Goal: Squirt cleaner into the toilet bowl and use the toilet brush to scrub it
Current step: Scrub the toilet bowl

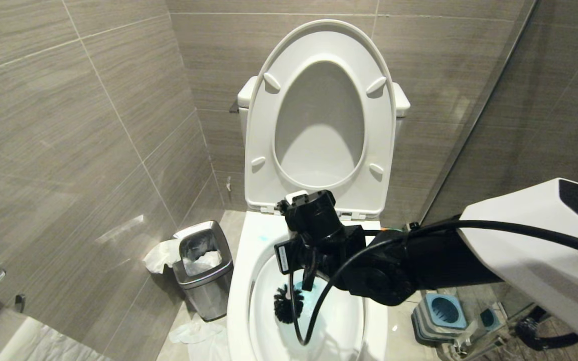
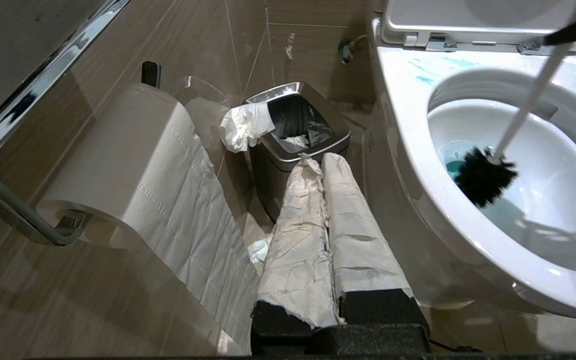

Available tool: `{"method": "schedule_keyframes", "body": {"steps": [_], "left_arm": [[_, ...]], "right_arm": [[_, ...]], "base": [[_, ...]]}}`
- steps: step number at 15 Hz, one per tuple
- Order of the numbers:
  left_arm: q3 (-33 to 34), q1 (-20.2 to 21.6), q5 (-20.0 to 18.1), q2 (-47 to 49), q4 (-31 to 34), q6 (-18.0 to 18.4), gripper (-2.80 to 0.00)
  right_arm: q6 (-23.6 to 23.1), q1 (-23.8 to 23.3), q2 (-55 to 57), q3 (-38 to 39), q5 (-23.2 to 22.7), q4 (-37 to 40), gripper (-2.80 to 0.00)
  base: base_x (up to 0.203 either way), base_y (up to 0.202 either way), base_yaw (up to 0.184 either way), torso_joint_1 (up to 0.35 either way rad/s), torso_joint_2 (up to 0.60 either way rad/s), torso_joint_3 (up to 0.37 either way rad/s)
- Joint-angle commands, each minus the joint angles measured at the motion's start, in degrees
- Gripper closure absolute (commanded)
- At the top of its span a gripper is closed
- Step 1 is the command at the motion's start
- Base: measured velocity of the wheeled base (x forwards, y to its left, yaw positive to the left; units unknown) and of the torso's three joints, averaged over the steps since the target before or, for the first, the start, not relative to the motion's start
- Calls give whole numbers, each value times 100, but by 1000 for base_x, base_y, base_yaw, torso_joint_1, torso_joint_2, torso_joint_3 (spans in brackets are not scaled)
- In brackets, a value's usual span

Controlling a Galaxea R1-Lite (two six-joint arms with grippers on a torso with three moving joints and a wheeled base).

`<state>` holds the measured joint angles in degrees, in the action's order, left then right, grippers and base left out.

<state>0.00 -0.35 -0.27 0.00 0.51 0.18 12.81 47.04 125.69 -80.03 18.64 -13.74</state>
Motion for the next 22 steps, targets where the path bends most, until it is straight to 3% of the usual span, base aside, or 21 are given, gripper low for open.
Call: {"method": "schedule_keyframes", "body": {"steps": [1,5,9,16,19,22], "left_arm": [[18,0,0,9,2,-1,0],[16,0,0,9,1,-1,0],[9,0,0,9,2,-1,0],[14,0,0,9,2,-1,0],[9,0,0,9,2,-1,0],[16,0,0,9,2,-1,0]], "right_arm": [[64,168,-728,798,-2,-18,0],[97,1,-1195,1797,-66,-281,0],[9,-531,-1109,1910,-63,-755,0],[-385,-1129,25,416,-48,-762,0],[-486,-1101,526,-358,-30,-709,0],[-572,-981,614,-364,-27,-701,0]], "base": [[0,0,0,0,0,0],[0,0,0,0,0,0],[0,0,0,0,0,0],[0,0,0,0,0,0],[0,0,0,0,0,0],[0,0,0,0,0,0]]}}
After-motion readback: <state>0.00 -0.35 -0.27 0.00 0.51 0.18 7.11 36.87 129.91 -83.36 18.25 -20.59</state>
